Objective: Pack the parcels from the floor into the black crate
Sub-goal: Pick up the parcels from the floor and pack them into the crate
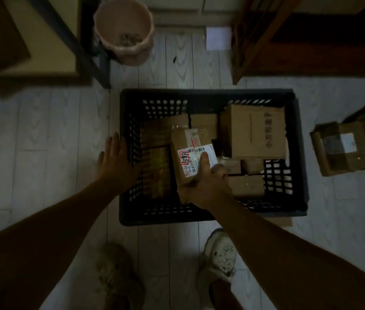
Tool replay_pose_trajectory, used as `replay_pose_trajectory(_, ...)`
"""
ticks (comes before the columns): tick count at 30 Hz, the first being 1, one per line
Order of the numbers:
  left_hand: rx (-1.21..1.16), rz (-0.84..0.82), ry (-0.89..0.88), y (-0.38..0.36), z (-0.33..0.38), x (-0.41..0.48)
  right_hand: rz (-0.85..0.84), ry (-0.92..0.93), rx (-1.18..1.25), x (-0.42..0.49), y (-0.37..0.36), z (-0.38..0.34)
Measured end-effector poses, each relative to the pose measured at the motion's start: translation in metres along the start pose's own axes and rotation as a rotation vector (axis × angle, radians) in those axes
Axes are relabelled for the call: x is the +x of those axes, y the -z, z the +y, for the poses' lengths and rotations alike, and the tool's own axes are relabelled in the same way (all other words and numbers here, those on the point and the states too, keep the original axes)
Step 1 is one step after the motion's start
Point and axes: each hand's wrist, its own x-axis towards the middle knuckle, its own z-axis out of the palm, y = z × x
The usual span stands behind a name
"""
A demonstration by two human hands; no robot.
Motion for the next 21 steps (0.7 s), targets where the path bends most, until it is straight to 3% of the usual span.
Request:
replay_pose_trajectory(9, -0.195, 0.252, -0.031, -0.052, -0.007, 0.011, -0.039, -0.062, 0.022, 0.063, -0.063, 0.006)
replay_pose_trajectory(17, -0.245, 0.275, -0.034, -0.053, -0.009, 0.013, 0.009, -0.193, -0.001, 0.072, -0.077, 0.022)
replay_pose_trajectory(21, -0.256, 0.265, -0.043, -0.055, -0.012, 0.015, -0.018, -0.123, -0.003, 0.078, -0.088, 0.008)
